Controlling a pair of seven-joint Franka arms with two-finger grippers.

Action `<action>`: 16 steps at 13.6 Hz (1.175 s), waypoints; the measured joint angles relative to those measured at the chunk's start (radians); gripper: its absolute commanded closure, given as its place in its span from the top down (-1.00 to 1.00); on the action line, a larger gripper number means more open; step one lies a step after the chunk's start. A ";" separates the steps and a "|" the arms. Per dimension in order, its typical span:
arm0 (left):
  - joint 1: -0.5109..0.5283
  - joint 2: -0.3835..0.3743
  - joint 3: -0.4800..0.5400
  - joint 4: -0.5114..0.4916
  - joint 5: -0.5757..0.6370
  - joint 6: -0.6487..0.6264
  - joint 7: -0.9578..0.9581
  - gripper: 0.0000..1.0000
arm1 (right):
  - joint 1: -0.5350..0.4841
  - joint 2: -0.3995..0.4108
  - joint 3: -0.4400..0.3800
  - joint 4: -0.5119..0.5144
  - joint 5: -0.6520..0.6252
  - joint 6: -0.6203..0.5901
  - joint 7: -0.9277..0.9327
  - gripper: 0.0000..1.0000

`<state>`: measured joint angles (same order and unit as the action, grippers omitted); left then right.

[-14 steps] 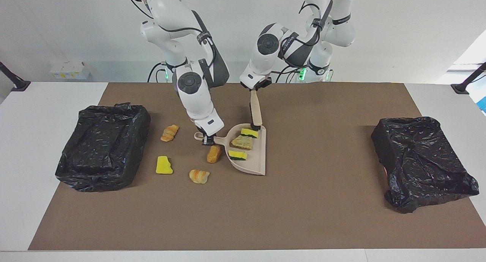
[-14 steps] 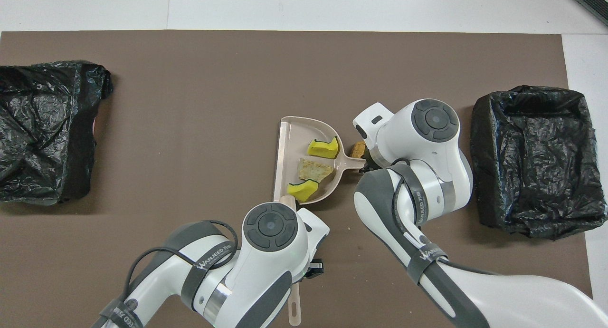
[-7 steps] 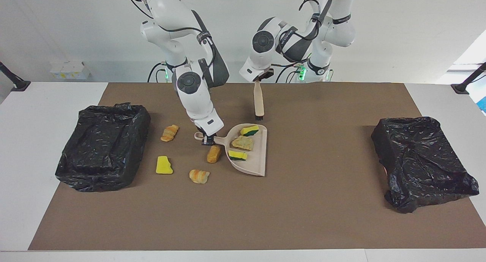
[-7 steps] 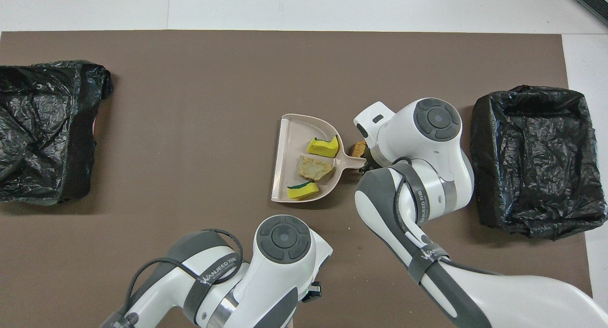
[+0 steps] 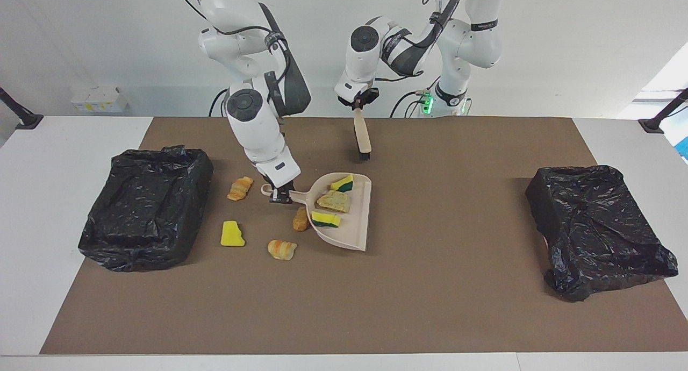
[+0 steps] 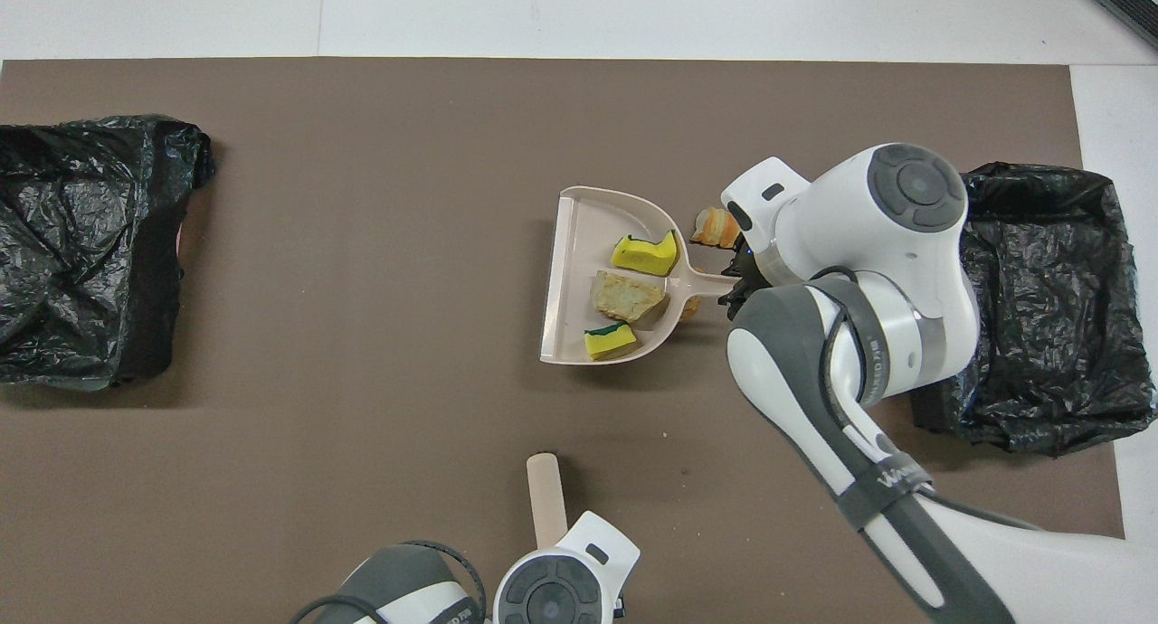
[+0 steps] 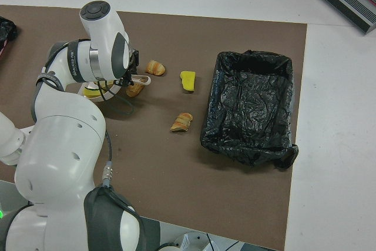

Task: Sweep and dump trash in bin
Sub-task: 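Carry the loaded dustpan over the bin with the right gripper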

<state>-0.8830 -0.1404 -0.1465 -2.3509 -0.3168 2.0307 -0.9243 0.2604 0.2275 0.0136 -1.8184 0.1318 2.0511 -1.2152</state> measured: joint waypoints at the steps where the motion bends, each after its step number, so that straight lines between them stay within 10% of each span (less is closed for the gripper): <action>1: 0.000 -0.004 0.001 -0.007 0.000 0.006 -0.002 -1.00 | -0.020 -0.002 0.000 0.020 0.000 -0.025 -0.035 -1.00; 14: -0.066 -0.002 -0.001 -0.100 0.054 0.109 -0.002 -1.00 | -0.468 -0.006 -0.013 0.158 -0.002 -0.313 -0.718 -1.00; 16: -0.079 0.018 -0.001 -0.107 0.063 0.132 -0.021 -0.68 | -0.565 -0.006 -0.016 0.165 -0.010 -0.315 -0.810 -1.00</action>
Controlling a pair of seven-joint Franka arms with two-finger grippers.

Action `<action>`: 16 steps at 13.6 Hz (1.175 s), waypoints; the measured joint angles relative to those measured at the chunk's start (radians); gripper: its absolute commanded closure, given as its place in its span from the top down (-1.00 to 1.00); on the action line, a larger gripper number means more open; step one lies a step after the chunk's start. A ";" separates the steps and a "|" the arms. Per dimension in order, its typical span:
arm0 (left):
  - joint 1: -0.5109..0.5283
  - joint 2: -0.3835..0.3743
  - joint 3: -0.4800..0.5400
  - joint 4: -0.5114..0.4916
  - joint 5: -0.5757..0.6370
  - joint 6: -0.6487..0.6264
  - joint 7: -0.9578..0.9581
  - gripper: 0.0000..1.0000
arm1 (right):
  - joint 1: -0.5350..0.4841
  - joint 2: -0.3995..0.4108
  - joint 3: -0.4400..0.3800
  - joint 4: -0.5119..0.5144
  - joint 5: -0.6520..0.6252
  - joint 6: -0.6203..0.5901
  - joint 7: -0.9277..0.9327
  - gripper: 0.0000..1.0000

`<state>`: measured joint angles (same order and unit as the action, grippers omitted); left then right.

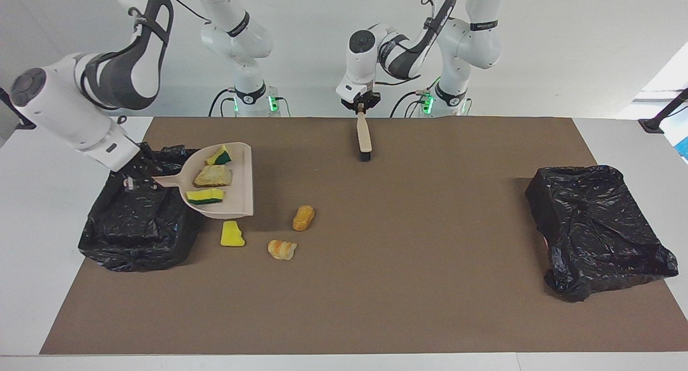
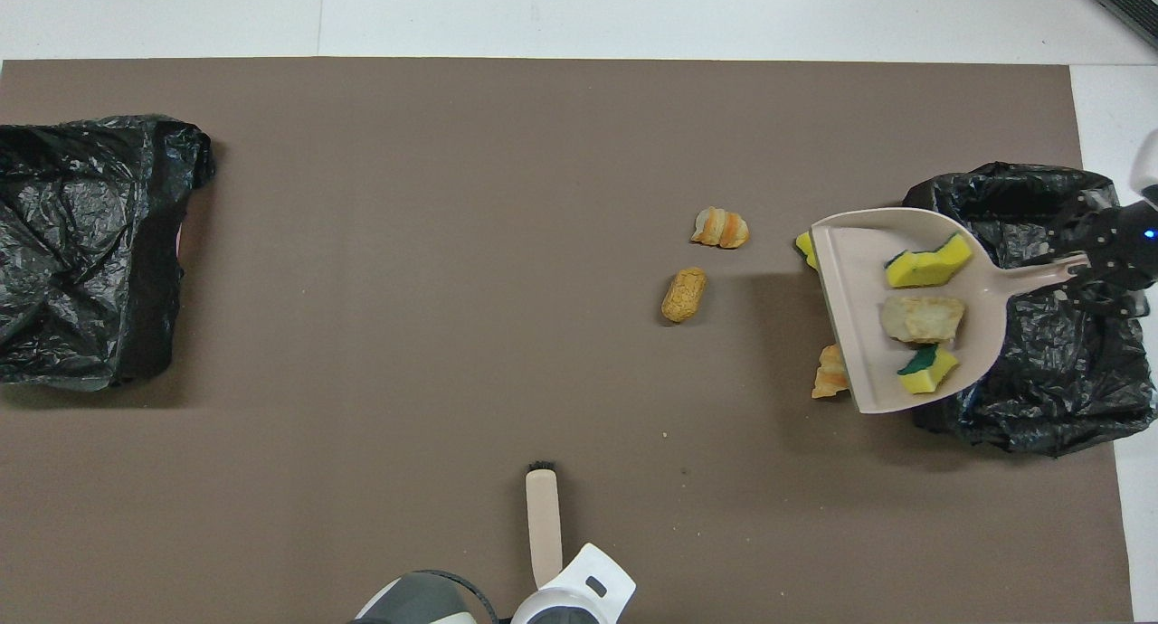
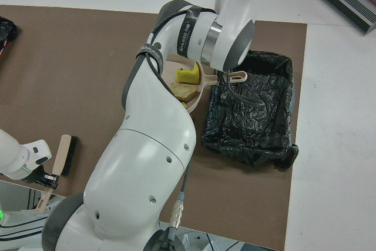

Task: Sweep and dump trash in bin
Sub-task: 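Carry the loaded dustpan over the bin with the right gripper, then tip the dustpan into the bin while the left gripper drops the brush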

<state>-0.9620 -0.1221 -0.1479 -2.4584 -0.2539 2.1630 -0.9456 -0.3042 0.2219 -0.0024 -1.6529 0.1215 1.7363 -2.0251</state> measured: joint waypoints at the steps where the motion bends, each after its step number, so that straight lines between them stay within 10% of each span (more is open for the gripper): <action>1: -0.002 0.010 0.000 0.000 0.000 0.012 -0.006 -0.46 | -0.044 0.000 -0.001 0.003 -0.023 0.000 -0.020 -1.00; 3: -0.002 0.020 0.003 0.002 0.001 0.018 -0.008 0.11 | -0.101 0.000 -0.003 0.006 -0.093 0.016 -0.028 -1.00; 8: 0.061 0.023 0.017 0.063 0.003 -0.014 0.025 0.38 | -0.152 0.000 -0.009 0.009 -0.271 0.071 -0.020 -1.00; 11: 0.114 0.023 0.022 0.131 0.014 -0.081 0.074 1.00 | -0.142 -0.007 0.001 0.016 -0.466 0.115 0.065 -1.00; 16: 0.217 0.022 0.027 0.278 0.165 -0.094 0.191 1.00 | -0.040 -0.038 0.010 0.020 -0.728 0.126 0.283 -1.00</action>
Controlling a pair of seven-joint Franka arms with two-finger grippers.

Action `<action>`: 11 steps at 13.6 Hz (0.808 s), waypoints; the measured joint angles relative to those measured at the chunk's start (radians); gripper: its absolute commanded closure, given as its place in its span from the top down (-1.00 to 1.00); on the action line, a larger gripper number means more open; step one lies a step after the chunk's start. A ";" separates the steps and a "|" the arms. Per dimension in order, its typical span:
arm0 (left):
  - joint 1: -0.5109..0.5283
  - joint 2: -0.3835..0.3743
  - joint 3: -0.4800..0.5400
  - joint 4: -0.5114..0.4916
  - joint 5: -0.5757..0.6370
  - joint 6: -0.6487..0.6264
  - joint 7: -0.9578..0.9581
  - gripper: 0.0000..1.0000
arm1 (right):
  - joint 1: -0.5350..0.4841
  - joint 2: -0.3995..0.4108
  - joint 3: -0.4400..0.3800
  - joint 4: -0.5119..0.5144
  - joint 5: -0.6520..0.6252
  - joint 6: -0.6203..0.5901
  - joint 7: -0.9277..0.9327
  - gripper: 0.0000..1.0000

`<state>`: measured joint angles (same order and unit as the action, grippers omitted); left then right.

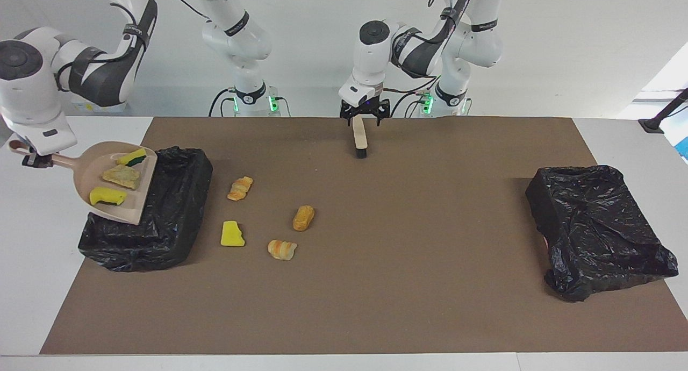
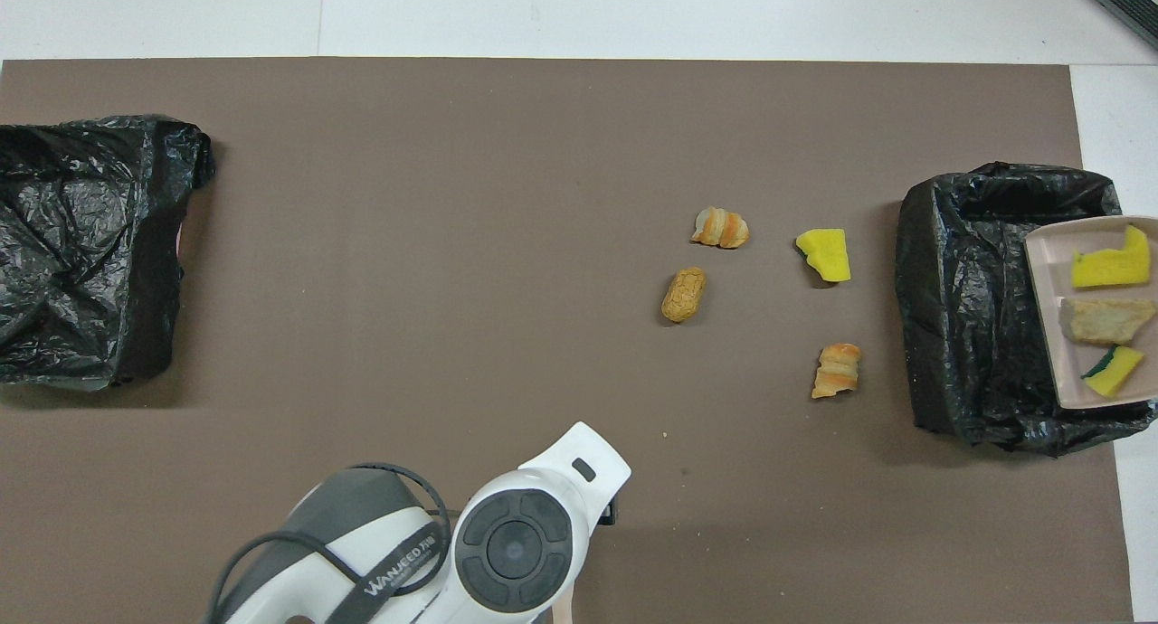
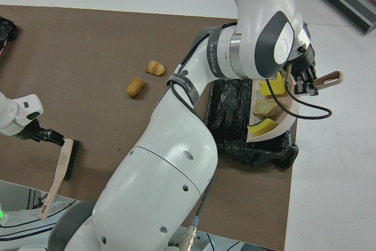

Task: Sweep and dump trash in bin
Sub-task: 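Tip the dustpan into the bin while the left gripper drops the brush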

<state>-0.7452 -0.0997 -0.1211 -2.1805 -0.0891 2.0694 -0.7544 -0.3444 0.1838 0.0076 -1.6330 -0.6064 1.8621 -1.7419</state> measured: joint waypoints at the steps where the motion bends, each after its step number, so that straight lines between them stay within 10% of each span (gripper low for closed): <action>1: 0.037 0.000 0.002 0.038 0.018 -0.005 0.034 1.00 | 0.018 -0.002 0.000 0.000 -0.036 0.000 0.038 -1.00; 11: 0.462 -0.004 0.014 0.449 0.031 -0.341 0.527 1.00 | 0.200 -0.043 0.002 0.000 -0.346 -0.066 0.218 -1.00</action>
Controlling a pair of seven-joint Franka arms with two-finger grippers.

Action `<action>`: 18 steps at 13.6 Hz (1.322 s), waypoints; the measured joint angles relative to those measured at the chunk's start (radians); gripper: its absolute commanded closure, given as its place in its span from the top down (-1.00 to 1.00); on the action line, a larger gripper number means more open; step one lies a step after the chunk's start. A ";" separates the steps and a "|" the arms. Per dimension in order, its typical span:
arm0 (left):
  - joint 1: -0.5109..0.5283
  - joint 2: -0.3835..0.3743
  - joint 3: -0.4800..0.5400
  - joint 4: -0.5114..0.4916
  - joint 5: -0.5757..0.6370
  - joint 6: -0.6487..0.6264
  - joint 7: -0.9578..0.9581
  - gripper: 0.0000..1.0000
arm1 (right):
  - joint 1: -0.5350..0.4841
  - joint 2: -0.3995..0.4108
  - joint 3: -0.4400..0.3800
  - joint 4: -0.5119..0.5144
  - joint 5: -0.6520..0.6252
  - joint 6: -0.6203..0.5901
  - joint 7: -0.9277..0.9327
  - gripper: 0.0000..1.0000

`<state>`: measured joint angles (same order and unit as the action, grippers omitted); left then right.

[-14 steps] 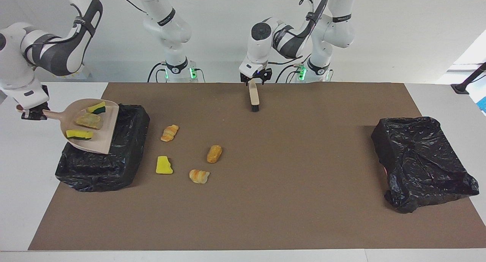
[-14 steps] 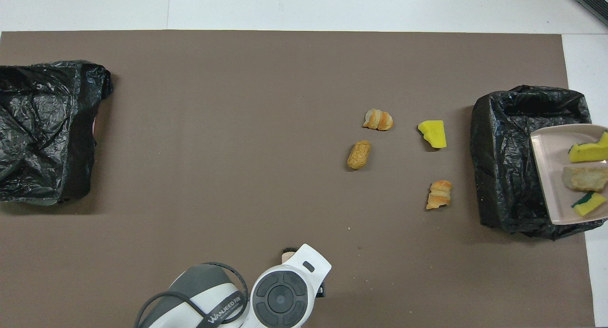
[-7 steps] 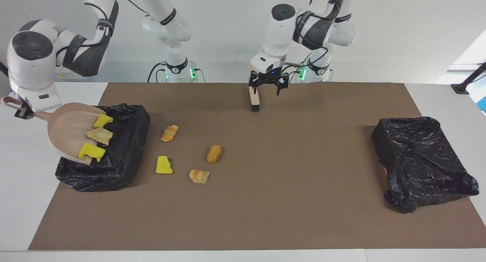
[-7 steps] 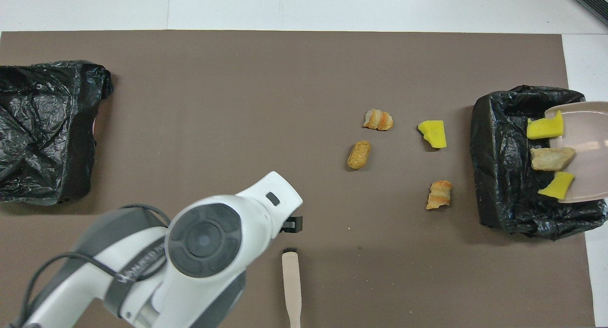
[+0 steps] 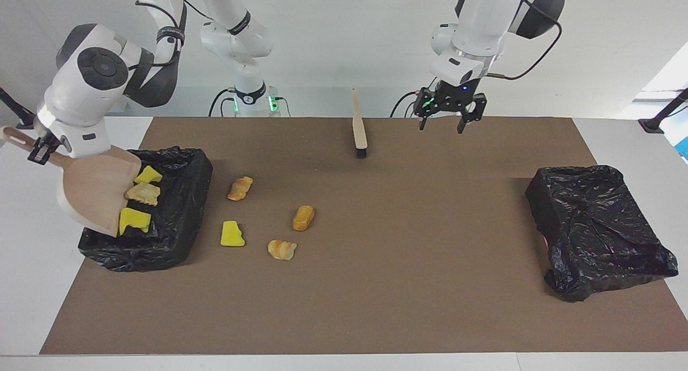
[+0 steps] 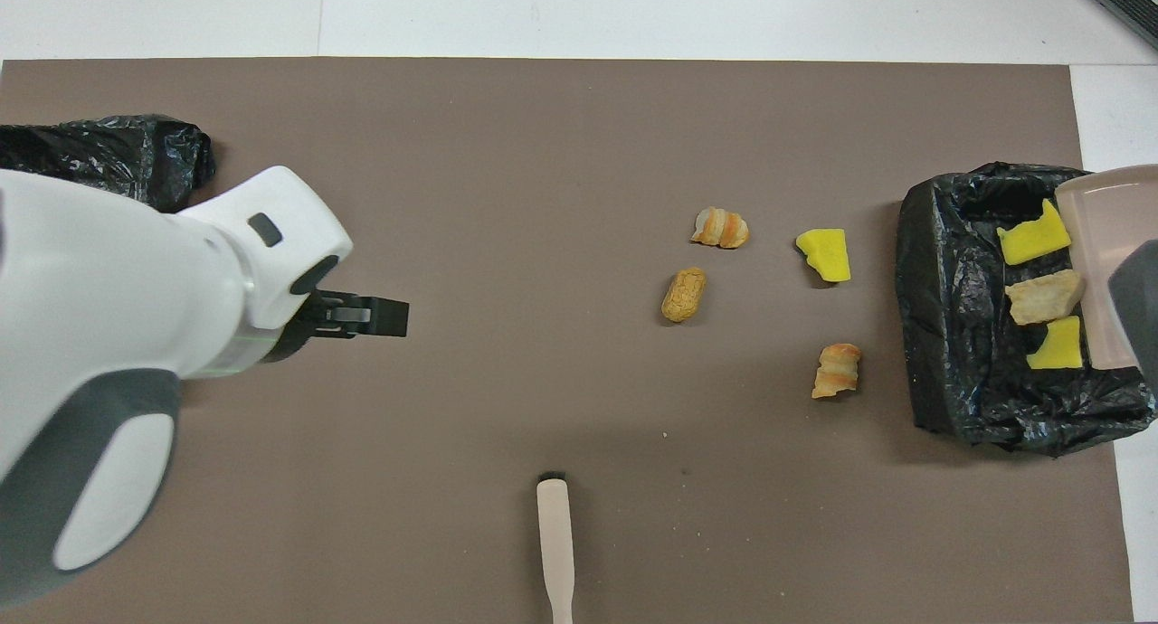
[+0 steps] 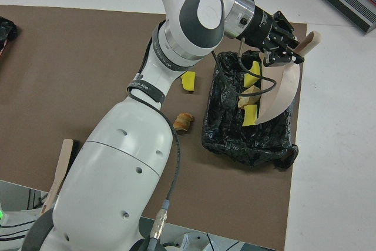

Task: Sweep and dump trash in bin
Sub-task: 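Tip the dustpan into the bin while the left gripper drops the brush, then bring the emptied dustpan back over the table with the right gripper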

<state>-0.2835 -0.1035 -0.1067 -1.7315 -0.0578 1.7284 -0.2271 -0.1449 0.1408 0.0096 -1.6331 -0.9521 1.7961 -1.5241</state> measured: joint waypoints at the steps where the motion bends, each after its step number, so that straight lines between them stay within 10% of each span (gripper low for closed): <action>1: 0.035 0.000 0.000 0.036 0.000 -0.044 0.052 1.00 | 0.018 -0.011 0.000 0.000 -0.014 -0.004 -0.020 -1.00; 7: 0.166 0.001 0.003 0.125 0.000 -0.136 0.137 1.00 | 0.034 -0.047 0.004 0.000 0.013 -0.009 -0.093 -1.00; 18: 0.270 0.019 0.006 0.177 0.000 -0.246 0.203 1.00 | 0.037 -0.100 0.014 -0.080 0.628 -0.032 0.165 -1.00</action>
<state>-0.0139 -0.0844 -0.1010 -1.5542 -0.0576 1.4823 -0.0237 -0.1079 0.0410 0.0236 -1.7135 -0.3236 1.7640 -1.3594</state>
